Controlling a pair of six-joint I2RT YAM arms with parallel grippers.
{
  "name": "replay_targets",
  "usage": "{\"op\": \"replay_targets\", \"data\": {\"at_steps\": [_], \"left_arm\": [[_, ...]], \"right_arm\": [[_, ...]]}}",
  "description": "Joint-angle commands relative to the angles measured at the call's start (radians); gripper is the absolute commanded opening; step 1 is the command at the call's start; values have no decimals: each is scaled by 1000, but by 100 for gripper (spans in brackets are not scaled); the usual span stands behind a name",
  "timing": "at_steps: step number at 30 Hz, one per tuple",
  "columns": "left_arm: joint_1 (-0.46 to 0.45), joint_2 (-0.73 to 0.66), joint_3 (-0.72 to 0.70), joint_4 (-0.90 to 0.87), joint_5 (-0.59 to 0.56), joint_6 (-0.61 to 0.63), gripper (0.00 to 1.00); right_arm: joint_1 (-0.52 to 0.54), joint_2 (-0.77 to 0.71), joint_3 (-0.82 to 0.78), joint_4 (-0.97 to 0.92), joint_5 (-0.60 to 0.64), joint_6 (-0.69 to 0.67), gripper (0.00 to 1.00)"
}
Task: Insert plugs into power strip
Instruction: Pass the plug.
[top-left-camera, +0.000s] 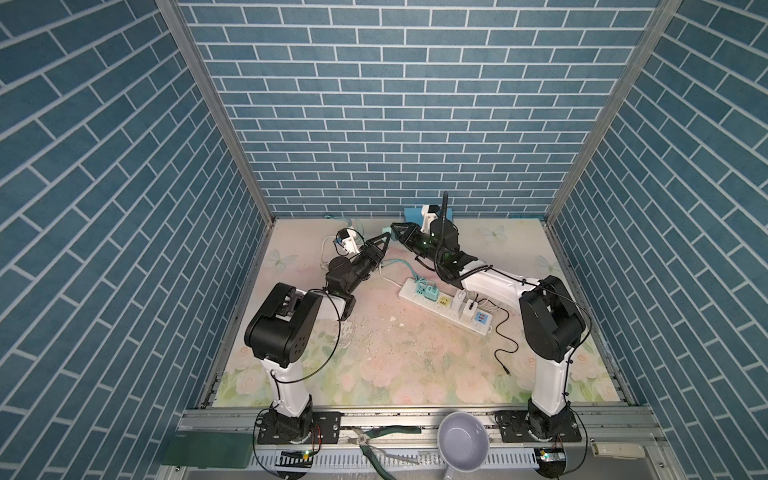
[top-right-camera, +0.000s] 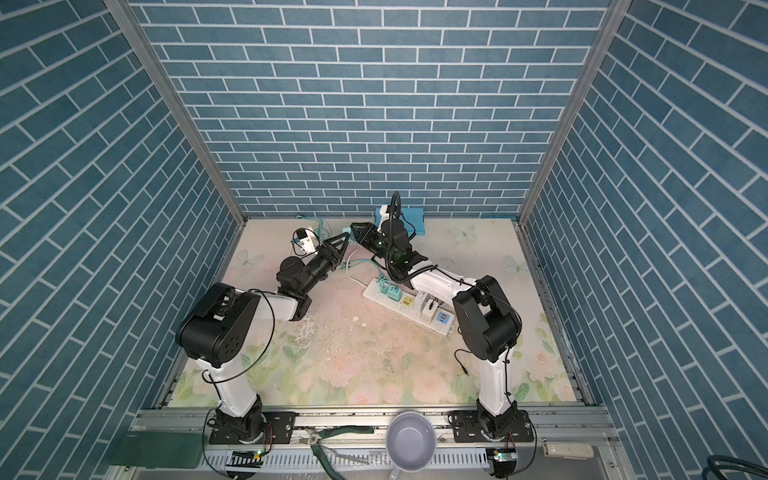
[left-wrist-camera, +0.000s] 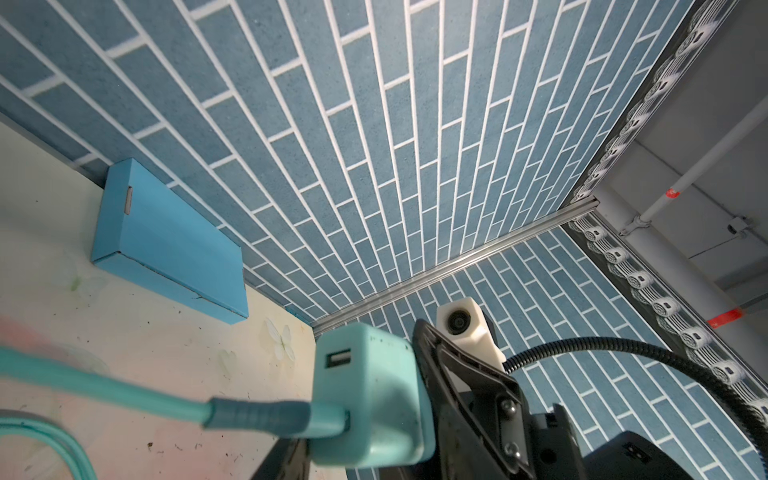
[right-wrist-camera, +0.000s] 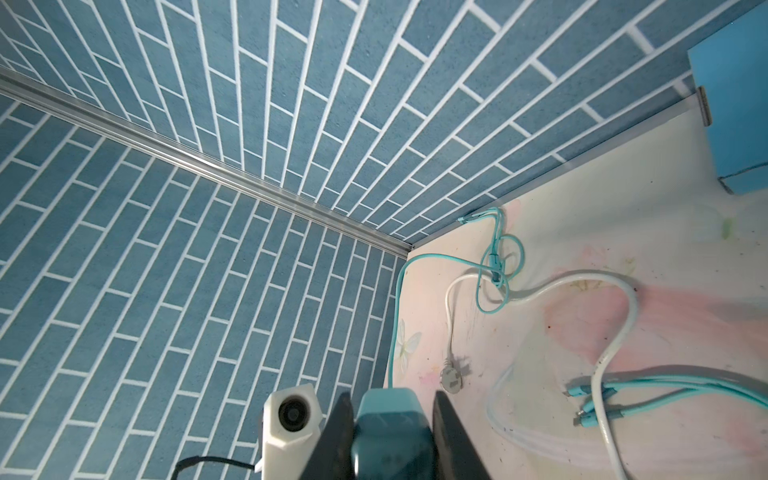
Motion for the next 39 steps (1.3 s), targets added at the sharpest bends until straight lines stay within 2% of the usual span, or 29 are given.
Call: {"op": "replay_targets", "data": {"at_steps": [1, 3, 11, 16, 26, 32, 37, 38, 39], "left_arm": [[0, -31, 44, 59, -11, 15, 46], [0, -14, 66, 60, 0, -6, 43], [-6, -8, 99, 59, -7, -6, 44], [-6, 2, 115, 59, 13, 0, 31], [-20, 26, 113, 57, 45, -3, 23], [-24, 19, 134, 58, 52, -5, 21], [-28, 29, 144, 57, 76, -13, 23], [-30, 27, 148, 58, 86, -7, 30], [-33, 24, 147, 56, 86, -6, 42]], "right_arm": [[-4, -40, -40, 20, -10, 26, 0], [-4, -35, -30, 13, -25, 19, 0], [-2, -7, -30, 44, -62, 40, 0], [0, -21, -46, 42, -84, 23, 0], [-7, -23, -69, 62, -141, 12, 0], [-13, -26, -87, 85, -160, 14, 12], [-17, -16, -81, 97, -197, 33, 5], [-17, -11, -76, 103, -217, 42, 2], [-19, -8, -73, 114, -230, 47, 0]]}}
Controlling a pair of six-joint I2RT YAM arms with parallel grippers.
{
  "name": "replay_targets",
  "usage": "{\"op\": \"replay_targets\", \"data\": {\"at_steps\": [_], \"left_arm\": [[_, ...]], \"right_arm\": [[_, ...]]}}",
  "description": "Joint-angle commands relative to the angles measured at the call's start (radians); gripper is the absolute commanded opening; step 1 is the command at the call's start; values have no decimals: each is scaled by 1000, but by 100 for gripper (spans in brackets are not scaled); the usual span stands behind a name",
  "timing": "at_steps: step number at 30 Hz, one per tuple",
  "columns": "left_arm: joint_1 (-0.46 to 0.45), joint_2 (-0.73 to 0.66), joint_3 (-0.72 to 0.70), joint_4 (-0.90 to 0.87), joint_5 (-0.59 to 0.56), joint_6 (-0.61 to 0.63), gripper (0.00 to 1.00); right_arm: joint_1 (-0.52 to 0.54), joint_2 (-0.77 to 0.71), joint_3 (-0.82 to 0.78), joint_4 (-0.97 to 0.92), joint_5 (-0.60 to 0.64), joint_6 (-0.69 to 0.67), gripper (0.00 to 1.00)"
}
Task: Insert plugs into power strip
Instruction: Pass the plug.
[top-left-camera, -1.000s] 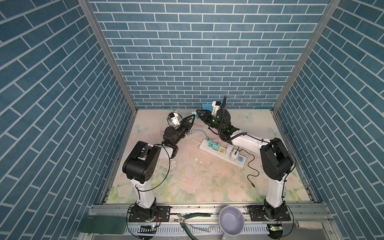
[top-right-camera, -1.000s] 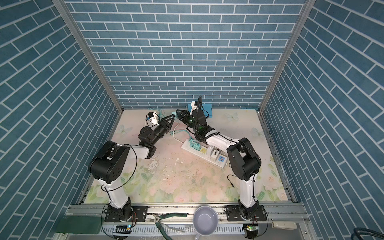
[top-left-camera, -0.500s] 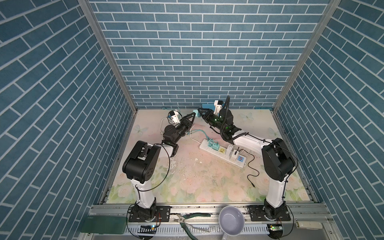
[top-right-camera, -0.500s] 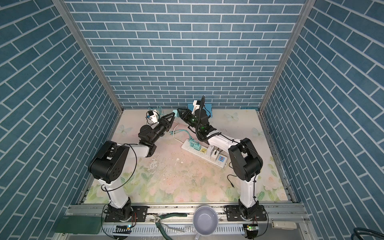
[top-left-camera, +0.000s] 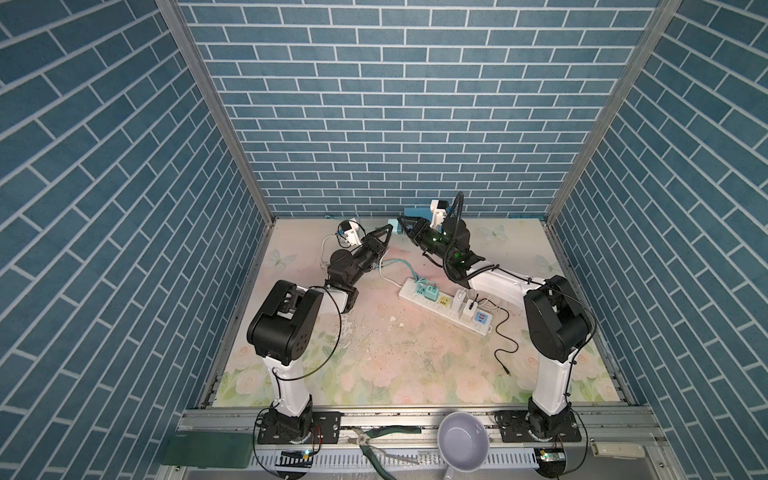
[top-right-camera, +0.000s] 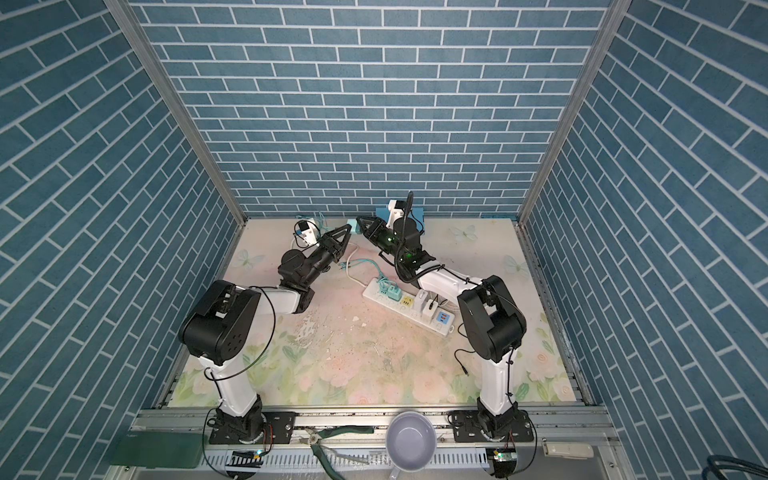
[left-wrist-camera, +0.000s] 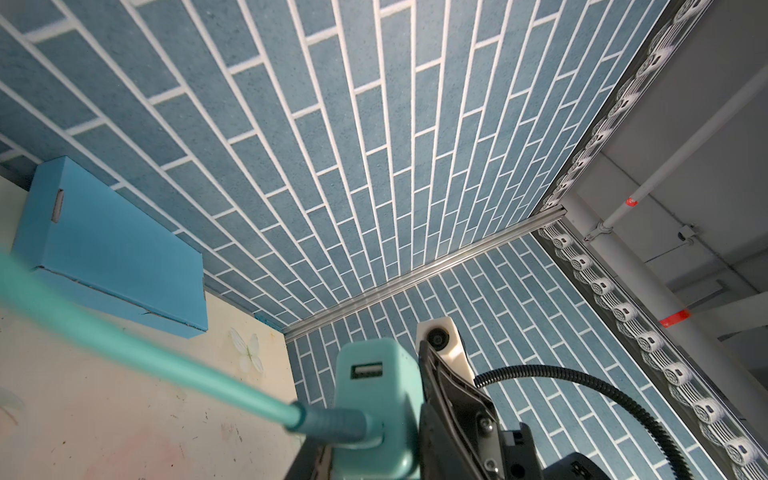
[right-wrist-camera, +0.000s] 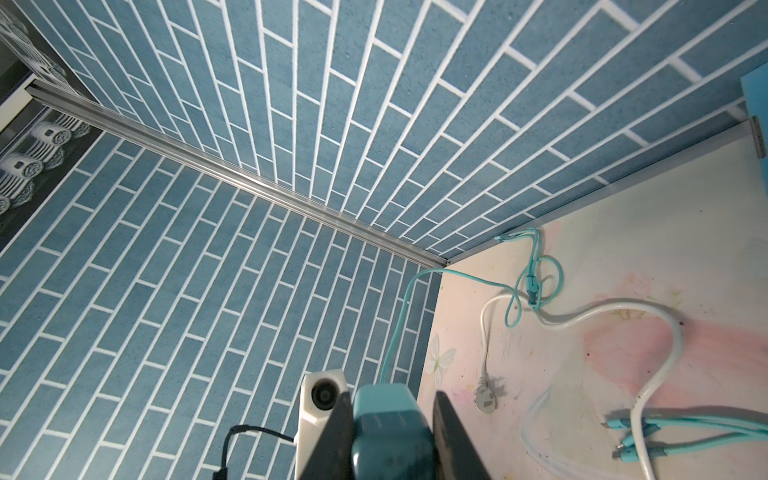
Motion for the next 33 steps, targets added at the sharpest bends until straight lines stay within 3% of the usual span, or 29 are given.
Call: {"op": "replay_targets", "data": {"at_steps": [1, 5, 7, 10, 16, 23, 33], "left_arm": [[-28, 1, 45, 63, 46, 54, 45], [-29, -2, 31, 63, 10, 69, 53], [-27, 2, 43, 63, 21, 69, 46], [-27, 1, 48, 63, 31, 63, 44], [-13, -43, 6, -17, 82, 86, 46], [4, -91, -37, -133, 150, 126, 51], [27, -76, -75, -55, 169, 92, 50]], "right_arm": [[29, 15, -26, -31, -128, 5, 0], [29, 13, -47, 14, -137, 36, 0], [28, 9, -56, 39, -144, 51, 0], [19, -12, -76, 38, -131, 38, 0], [-13, -48, -108, 42, -128, 33, 0], [-32, -98, -104, -79, -131, -56, 0], [-35, -97, -102, -70, -106, -62, 0]]}}
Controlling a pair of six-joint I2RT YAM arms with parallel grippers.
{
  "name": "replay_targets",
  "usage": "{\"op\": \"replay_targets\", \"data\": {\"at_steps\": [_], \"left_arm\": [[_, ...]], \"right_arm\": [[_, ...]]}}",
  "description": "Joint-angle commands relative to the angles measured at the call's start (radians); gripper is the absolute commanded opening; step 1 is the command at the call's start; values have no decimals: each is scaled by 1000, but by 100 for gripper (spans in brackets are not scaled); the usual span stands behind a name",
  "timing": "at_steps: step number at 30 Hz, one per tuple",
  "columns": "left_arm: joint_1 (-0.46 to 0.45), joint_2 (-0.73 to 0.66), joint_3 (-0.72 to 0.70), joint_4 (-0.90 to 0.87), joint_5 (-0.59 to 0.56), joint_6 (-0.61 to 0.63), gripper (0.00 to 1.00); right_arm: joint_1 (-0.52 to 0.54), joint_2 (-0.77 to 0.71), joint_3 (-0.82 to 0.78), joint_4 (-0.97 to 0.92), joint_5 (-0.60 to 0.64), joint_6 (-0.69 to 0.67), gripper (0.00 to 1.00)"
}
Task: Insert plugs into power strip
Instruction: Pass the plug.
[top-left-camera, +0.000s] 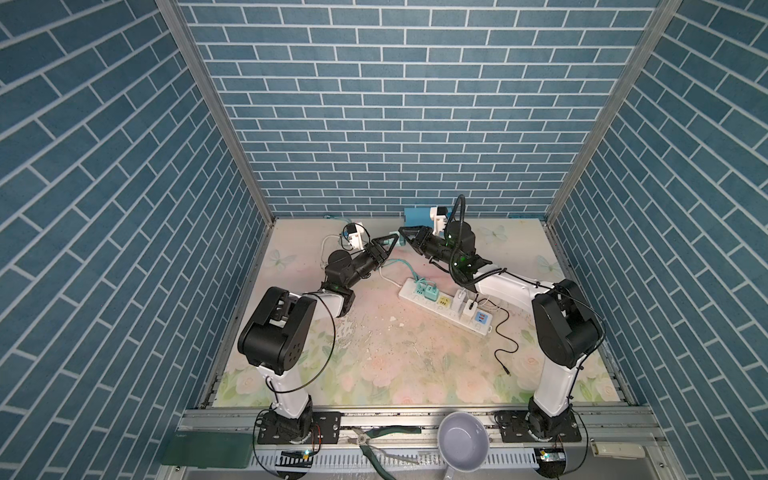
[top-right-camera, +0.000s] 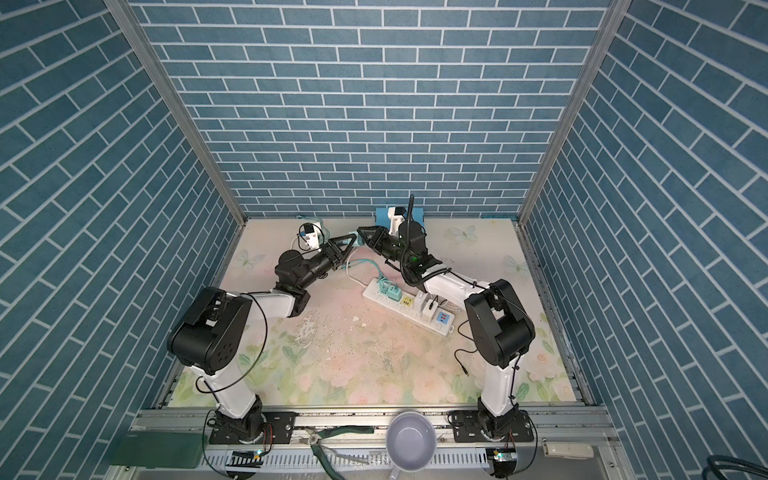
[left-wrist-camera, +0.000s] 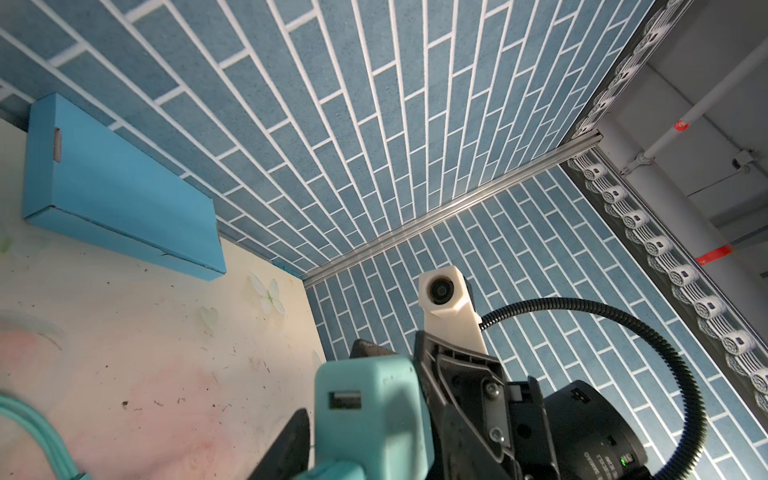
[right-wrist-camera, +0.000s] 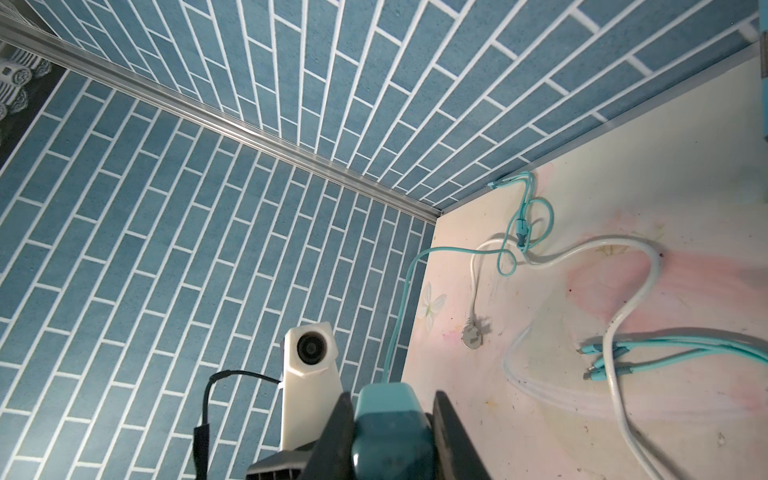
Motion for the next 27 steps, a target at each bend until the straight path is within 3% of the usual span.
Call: {"op": "replay_targets", "data": {"at_steps": [1, 5, 17, 27], "left_arm": [[12, 11, -10, 82, 21, -5, 46], [13, 46, 19, 120, 36, -31, 42], [5, 65, 51, 90, 67, -33, 44], [-25, 94, 113, 57, 119, -29, 28]], "right_arm": [[-8, -30, -17, 2, 9, -31, 0], [-8, -24, -25, 19, 7, -15, 0], [-4, 6, -11, 61, -18, 9, 0], [-2, 24, -1, 70, -49, 17, 0]]}}
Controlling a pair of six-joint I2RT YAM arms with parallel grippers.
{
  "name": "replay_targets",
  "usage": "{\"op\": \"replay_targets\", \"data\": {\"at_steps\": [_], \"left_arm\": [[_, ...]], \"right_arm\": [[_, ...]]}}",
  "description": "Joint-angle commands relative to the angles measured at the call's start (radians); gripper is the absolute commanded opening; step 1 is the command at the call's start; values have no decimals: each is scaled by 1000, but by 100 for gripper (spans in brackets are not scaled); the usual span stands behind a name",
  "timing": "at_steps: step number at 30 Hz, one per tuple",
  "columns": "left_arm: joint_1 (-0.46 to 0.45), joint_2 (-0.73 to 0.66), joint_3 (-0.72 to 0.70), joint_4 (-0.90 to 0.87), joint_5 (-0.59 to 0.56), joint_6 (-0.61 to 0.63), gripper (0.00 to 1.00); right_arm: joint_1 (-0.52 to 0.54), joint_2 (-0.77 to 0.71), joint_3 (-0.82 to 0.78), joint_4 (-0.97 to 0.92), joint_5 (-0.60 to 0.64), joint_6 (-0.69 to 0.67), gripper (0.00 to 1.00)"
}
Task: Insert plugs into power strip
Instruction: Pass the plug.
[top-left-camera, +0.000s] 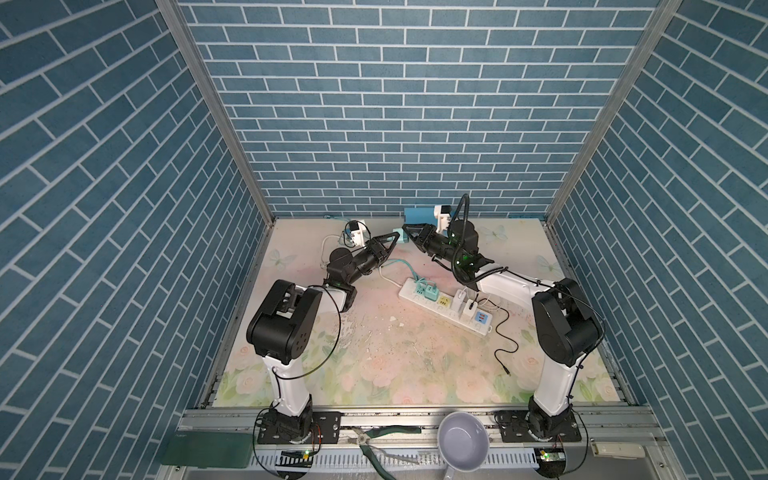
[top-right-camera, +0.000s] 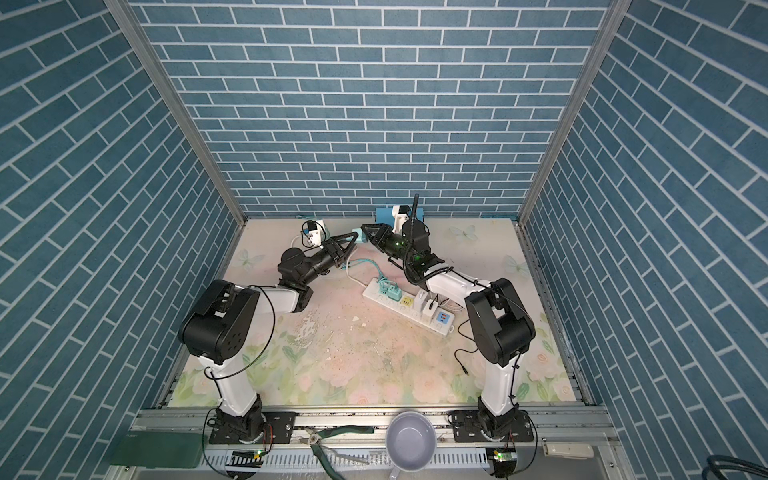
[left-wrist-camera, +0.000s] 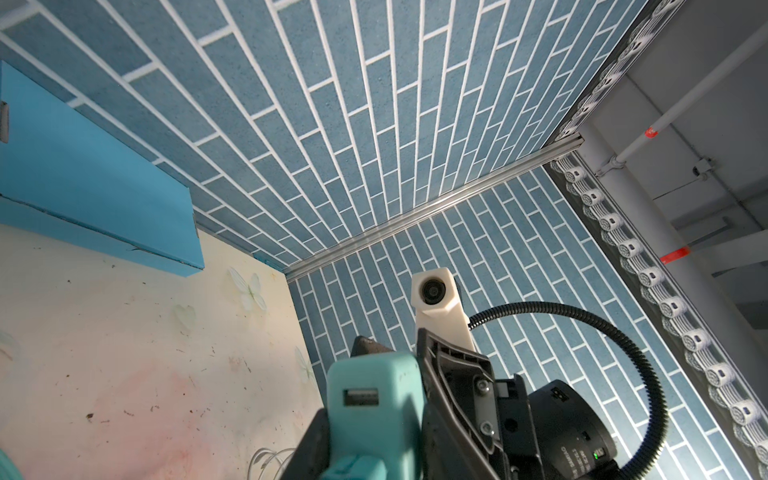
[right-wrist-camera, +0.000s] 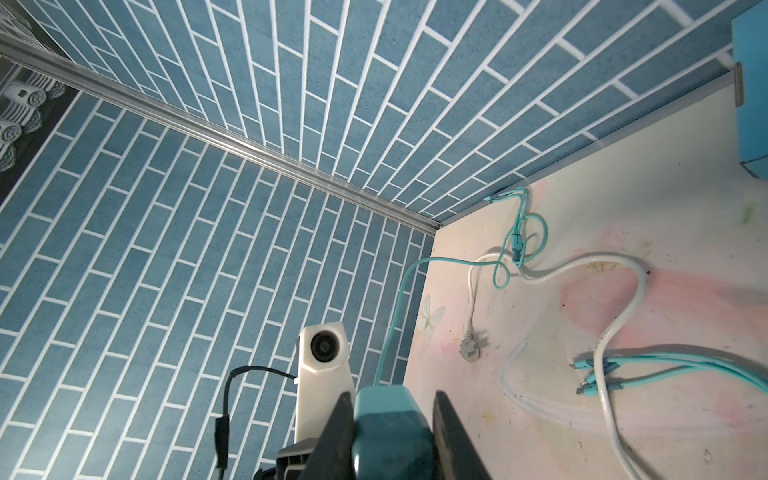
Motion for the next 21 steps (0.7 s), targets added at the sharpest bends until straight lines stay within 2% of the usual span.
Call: {"op": "replay_targets", "data": {"at_steps": [1, 5, 8, 11, 13, 19, 21], "left_arm": [[-27, 3, 41, -20, 61, 50, 23], [-28, -10, 64, -91, 91, 75, 20], [-32, -22, 71, -134, 121, 95, 16], [-33, -44, 64, -192, 135, 129, 16], [-33, -55, 54, -206, 143, 137, 16], [-32, -106, 39, -295, 143, 192, 14], [-33, -123, 43, -350, 137, 235, 14]], "right_arm": [[17, 17, 2, 31, -52, -1, 0], [15, 17, 20, -5, -111, -19, 7], [13, 9, 39, -51, -139, -53, 15], [12, 12, 57, -85, -165, -63, 29], [9, 14, 57, -84, -163, -65, 31], [-14, 7, 58, -96, -158, -81, 62], [-20, 5, 50, -79, -158, -84, 61]]}}
